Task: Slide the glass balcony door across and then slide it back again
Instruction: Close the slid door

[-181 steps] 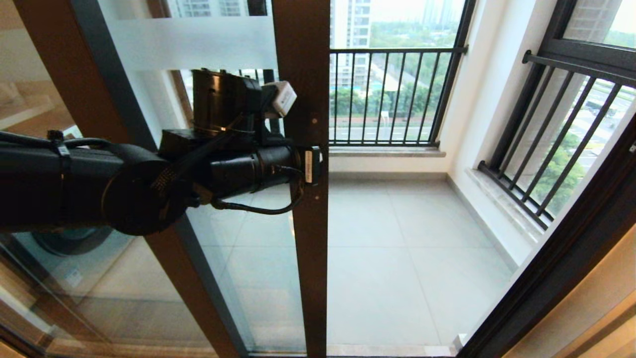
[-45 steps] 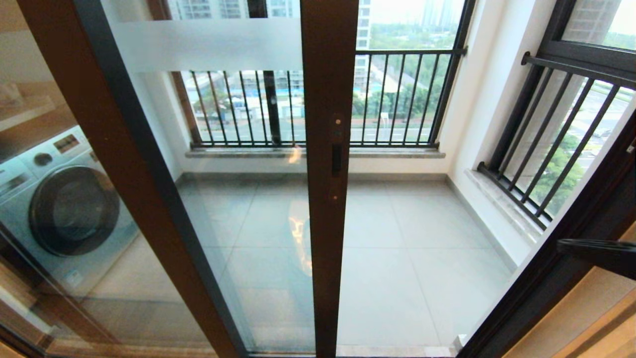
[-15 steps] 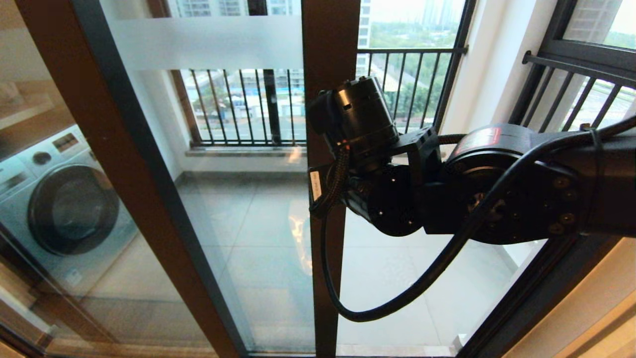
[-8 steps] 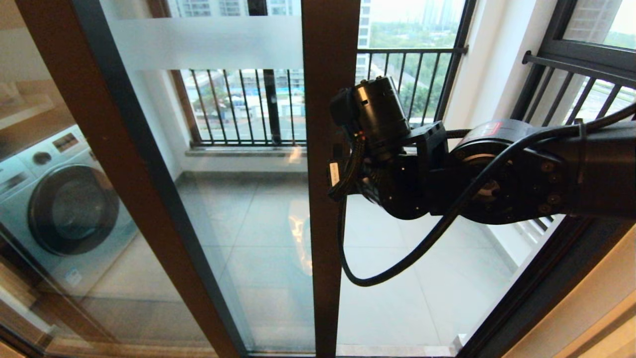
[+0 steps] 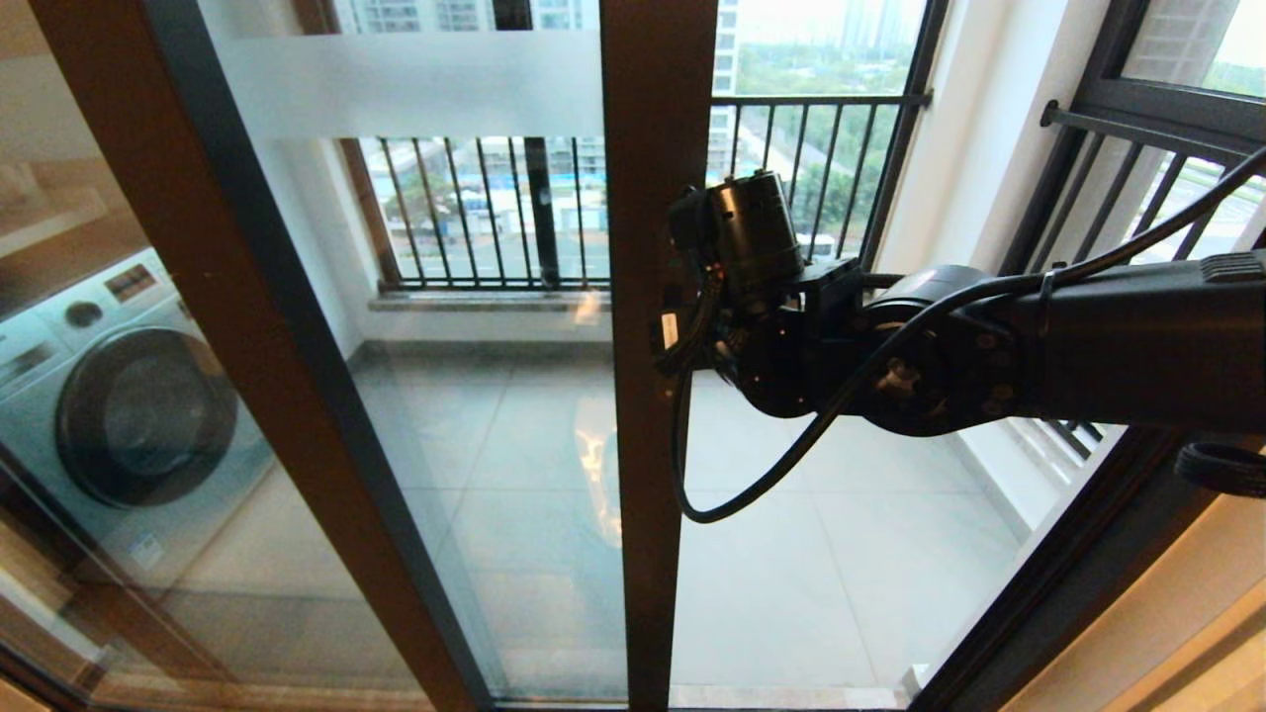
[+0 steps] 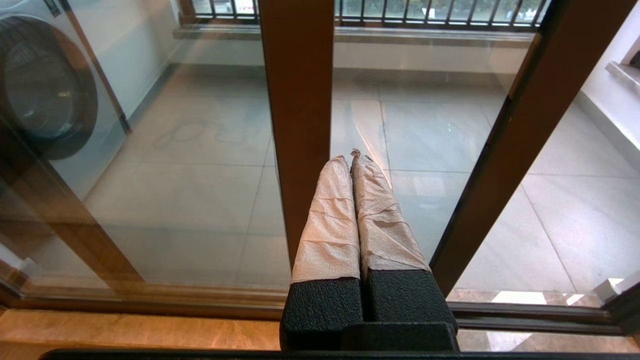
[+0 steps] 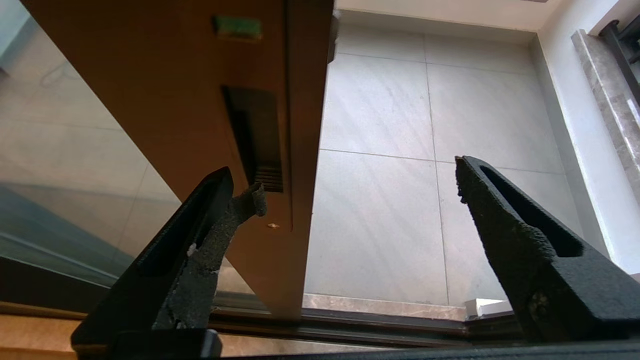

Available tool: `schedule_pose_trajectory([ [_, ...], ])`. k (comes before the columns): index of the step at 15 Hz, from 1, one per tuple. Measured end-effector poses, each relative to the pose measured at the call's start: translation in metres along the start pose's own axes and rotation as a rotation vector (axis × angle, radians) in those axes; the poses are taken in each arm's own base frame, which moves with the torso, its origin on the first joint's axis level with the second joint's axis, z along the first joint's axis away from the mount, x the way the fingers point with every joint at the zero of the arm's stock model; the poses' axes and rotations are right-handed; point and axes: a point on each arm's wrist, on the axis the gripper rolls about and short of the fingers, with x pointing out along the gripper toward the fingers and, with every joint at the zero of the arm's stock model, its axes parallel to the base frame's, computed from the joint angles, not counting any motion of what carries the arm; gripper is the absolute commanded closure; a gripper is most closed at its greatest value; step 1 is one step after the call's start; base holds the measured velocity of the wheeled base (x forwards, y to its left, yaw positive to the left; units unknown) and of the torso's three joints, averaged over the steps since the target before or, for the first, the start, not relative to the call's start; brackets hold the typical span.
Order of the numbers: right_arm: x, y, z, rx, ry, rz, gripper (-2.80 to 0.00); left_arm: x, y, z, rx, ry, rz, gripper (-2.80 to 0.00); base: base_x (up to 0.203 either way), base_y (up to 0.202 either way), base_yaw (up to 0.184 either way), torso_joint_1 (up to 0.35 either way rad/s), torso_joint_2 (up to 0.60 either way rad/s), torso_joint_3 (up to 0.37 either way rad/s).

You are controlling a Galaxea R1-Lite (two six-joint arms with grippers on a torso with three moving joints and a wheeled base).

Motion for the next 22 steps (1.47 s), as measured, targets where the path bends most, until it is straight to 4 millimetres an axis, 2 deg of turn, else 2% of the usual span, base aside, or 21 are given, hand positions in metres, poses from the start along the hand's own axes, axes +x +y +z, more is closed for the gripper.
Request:
schedule_pose_trajectory([
  [6,0.008,-0.008,0.000,0.005,0.005,-0.022,-2.80,0.000,0.000,0.000,0.000,0.000,0.000,0.00,0.000,0.000,0.000,0.000,0.00,0.000],
  [11,0.005,-0.012,0.003,0.013,0.000,-0.023,-2.80,0.000,0.000,0.000,0.000,0.000,0.000,0.00,0.000,0.000,0.000,0.000,0.00,0.000],
  [17,0.022,-0.018,0.009,0.037,-0.019,-0.052,-2.80,0.000,0.000,0.000,0.000,0.000,0.000,0.00,0.000,0.000,0.000,0.000,0.00,0.000],
  [22,0.027,-0.018,0.007,0.037,-0.017,-0.059,-2.80,0.000,0.000,0.000,0.000,0.000,0.001,0.00,0.000,0.000,0.000,0.000,0.00,0.000],
])
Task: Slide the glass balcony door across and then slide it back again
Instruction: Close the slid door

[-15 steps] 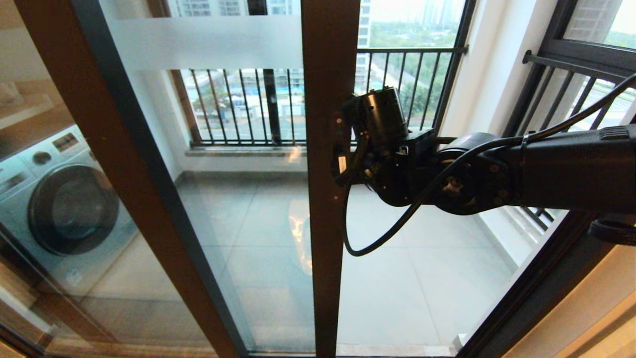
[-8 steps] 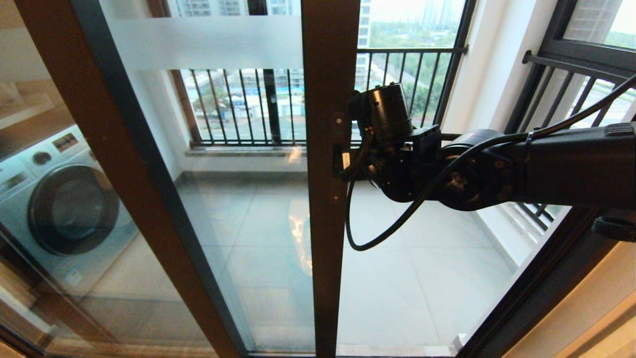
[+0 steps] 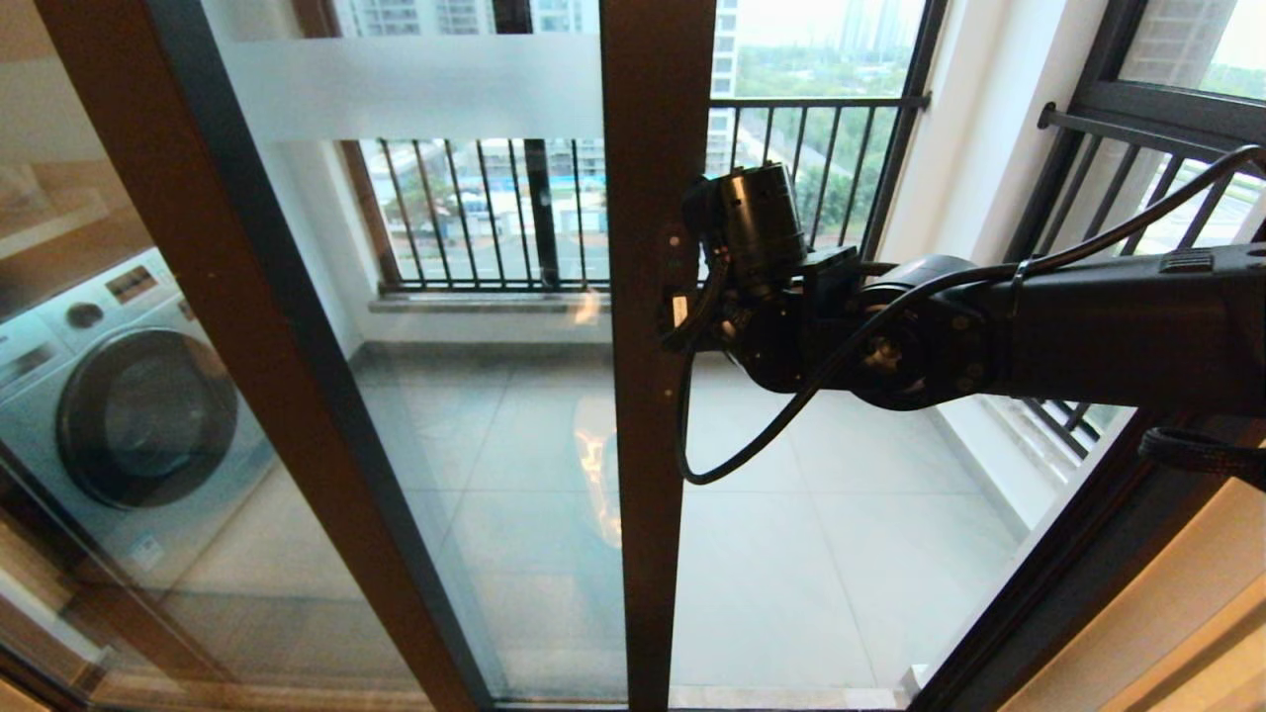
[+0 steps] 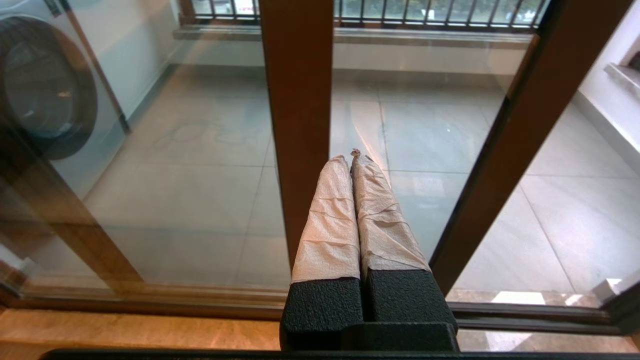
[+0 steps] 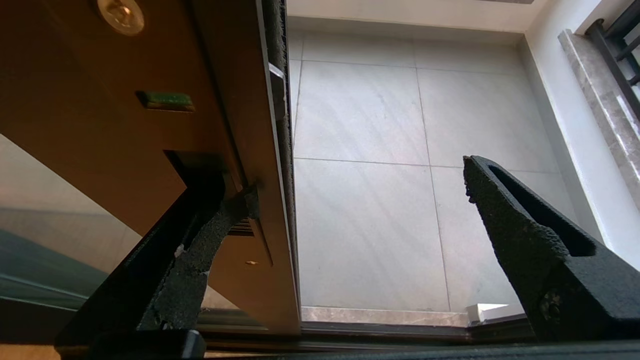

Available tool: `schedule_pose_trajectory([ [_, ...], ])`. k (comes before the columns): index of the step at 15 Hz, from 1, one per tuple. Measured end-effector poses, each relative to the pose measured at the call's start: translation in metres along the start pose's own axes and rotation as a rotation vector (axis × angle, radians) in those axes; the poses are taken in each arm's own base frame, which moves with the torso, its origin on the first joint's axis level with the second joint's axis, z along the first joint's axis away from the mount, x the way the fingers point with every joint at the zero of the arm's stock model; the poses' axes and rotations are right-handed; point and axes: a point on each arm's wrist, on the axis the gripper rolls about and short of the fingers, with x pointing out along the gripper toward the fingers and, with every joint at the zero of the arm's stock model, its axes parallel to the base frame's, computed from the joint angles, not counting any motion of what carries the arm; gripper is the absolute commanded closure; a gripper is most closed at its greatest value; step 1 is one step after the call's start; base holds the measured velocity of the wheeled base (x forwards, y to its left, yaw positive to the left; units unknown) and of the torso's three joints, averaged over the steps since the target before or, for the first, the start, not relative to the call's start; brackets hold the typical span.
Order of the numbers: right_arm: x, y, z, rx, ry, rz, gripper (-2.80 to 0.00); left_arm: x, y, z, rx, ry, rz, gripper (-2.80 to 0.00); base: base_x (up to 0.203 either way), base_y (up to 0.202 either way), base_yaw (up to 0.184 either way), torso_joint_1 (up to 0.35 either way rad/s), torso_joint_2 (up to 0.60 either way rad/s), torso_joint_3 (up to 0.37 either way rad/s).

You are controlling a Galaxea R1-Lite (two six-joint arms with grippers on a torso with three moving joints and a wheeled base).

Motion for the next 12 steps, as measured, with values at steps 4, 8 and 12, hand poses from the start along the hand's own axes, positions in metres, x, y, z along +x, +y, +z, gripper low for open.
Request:
schedule_pose_trajectory([
  [4,0.001,-0.001,-0.003,-0.005,0.010,-0.004,-2.80,0.000,0.000,0.000,0.000,0.000,-0.001,0.00,0.000,0.000,0.000,0.000,0.00,0.000],
  [8,0.002,-0.008,-0.004,-0.005,0.019,-0.016,-2.80,0.000,0.000,0.000,0.000,0.000,-0.001,0.00,0.000,0.000,0.000,0.000,0.00,0.000],
  [12,0.003,-0.018,-0.003,0.001,0.022,-0.035,-2.80,0.000,0.000,0.000,0.000,0.000,-0.001,0.00,0.000,0.000,0.000,0.000,0.00,0.000],
])
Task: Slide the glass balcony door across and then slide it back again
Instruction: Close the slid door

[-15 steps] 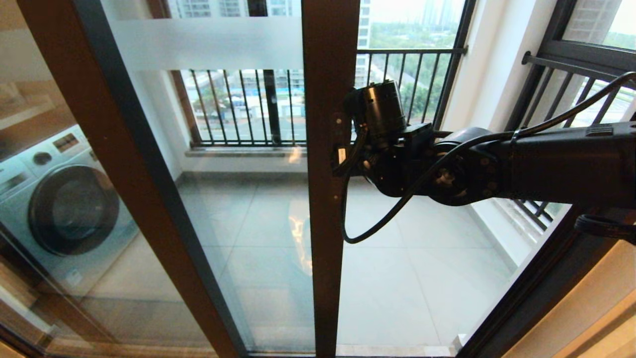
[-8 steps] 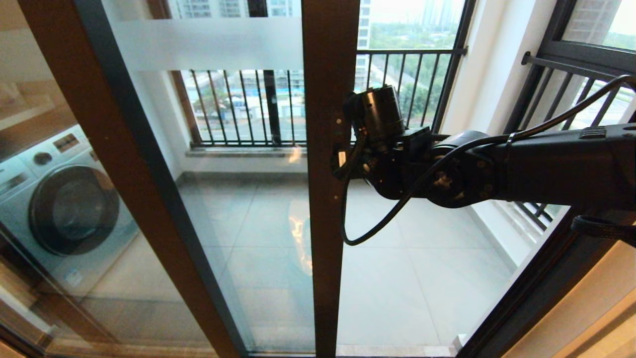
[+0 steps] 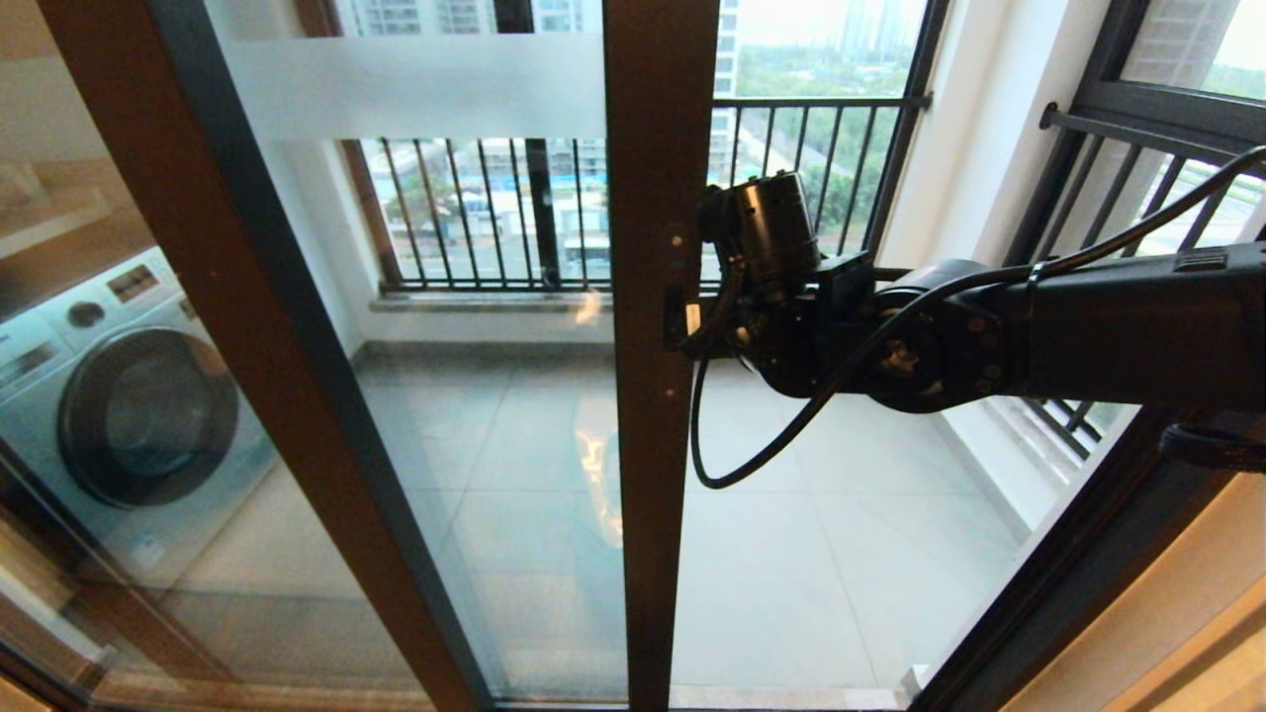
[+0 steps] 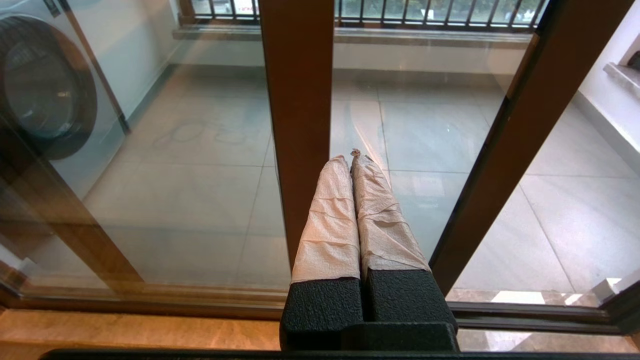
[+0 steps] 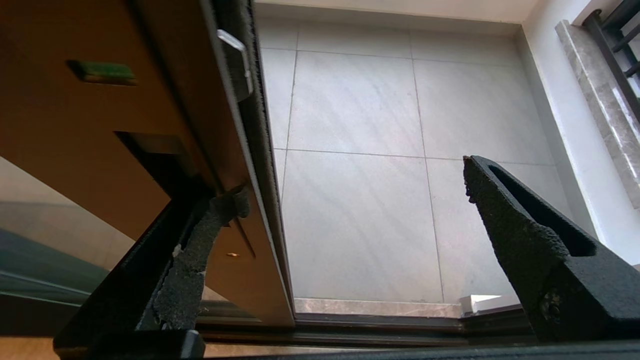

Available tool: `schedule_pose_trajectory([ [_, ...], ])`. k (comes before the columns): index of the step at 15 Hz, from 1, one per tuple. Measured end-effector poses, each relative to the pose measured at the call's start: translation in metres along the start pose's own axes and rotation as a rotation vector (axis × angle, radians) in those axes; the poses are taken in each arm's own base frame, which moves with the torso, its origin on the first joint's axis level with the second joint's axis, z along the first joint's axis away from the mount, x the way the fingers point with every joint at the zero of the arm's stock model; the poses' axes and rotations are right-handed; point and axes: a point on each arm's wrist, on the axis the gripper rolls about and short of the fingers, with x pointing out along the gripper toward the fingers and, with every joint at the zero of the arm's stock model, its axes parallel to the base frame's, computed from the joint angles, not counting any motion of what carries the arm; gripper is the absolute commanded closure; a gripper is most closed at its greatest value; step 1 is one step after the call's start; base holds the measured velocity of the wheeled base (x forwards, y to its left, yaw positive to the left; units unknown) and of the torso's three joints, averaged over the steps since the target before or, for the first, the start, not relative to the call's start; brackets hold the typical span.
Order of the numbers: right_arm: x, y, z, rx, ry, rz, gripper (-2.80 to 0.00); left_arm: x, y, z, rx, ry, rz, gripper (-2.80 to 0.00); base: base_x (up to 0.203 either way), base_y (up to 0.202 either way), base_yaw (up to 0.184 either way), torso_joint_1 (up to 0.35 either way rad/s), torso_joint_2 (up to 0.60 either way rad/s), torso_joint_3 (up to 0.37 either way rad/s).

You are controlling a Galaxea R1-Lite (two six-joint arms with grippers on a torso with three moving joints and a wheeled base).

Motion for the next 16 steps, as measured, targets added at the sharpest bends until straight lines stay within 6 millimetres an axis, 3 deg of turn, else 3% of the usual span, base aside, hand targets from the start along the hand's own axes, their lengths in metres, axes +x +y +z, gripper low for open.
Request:
schedule_pose_trajectory([
  [16,-0.001,-0.032,0.001,0.002,0.021,-0.069,-2.80,0.000,0.000,0.000,0.000,0.000,0.000,0.00,0.000,0.000,0.000,0.000,0.00,0.000],
])
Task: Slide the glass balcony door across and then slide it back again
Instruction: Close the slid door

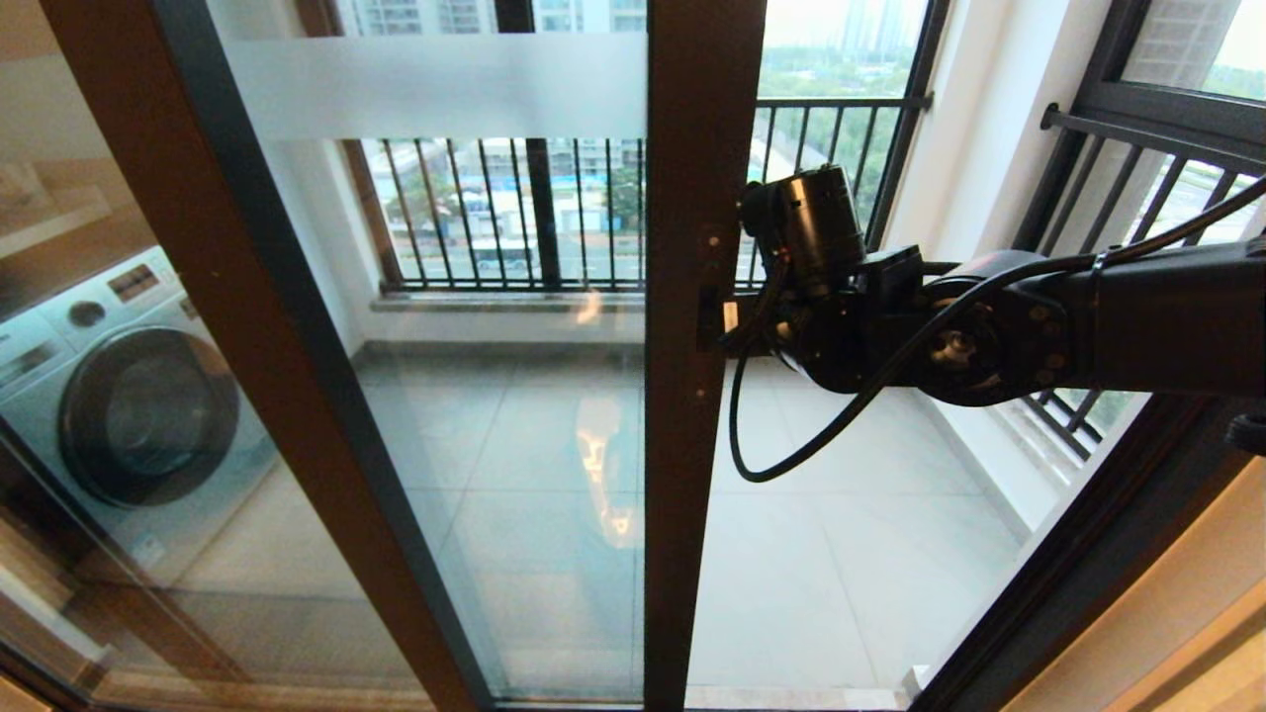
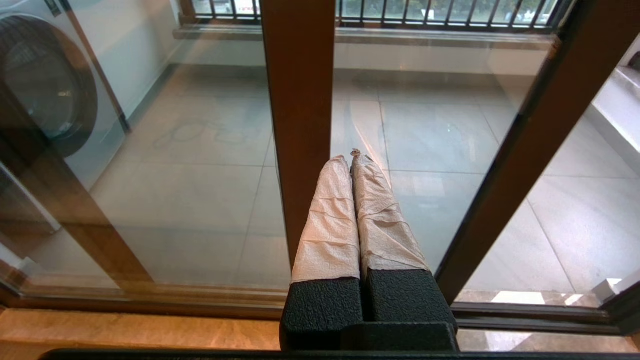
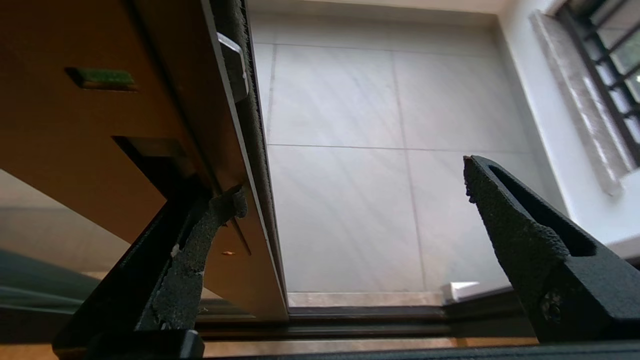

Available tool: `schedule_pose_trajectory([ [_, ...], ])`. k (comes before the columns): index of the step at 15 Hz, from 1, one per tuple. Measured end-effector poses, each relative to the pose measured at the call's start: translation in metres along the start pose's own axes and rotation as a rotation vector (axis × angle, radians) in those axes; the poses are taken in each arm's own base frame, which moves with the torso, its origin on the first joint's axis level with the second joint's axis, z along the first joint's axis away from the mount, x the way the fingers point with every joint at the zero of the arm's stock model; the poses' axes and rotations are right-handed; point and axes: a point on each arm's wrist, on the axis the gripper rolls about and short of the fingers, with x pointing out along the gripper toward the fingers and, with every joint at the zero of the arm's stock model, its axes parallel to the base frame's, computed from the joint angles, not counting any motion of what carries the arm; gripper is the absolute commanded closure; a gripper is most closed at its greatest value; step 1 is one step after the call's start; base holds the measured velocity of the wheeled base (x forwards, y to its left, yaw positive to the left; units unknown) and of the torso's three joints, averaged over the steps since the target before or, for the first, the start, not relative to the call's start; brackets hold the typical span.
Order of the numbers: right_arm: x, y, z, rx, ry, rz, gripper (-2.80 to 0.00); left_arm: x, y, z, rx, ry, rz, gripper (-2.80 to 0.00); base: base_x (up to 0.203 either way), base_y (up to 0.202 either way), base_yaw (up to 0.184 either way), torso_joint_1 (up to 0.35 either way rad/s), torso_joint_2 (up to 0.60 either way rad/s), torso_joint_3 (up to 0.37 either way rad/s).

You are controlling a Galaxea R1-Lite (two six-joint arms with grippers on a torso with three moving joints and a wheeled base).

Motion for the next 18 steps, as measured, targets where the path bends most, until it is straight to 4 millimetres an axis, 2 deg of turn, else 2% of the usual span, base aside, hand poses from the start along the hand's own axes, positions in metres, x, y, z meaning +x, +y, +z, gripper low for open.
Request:
schedule_pose_trajectory([
  [10,0.002,-0.050,-0.003,0.031,0.007,-0.083,-2.80,0.000,0.000,0.000,0.000,0.000,0.000,0.00,0.000,0.000,0.000,0.000,0.00,0.000],
  [14,-0.004,-0.065,0.000,0.043,0.001,-0.109,-2.80,0.000,0.000,0.000,0.000,0.000,0.000,0.00,0.000,0.000,0.000,0.000,0.00,0.000],
  [18,-0.014,-0.074,-0.004,0.051,-0.006,-0.119,-2.80,0.000,0.000,0.000,0.000,0.001,0.000,0.00,0.000,0.000,0.000,0.000,0.00,0.000],
])
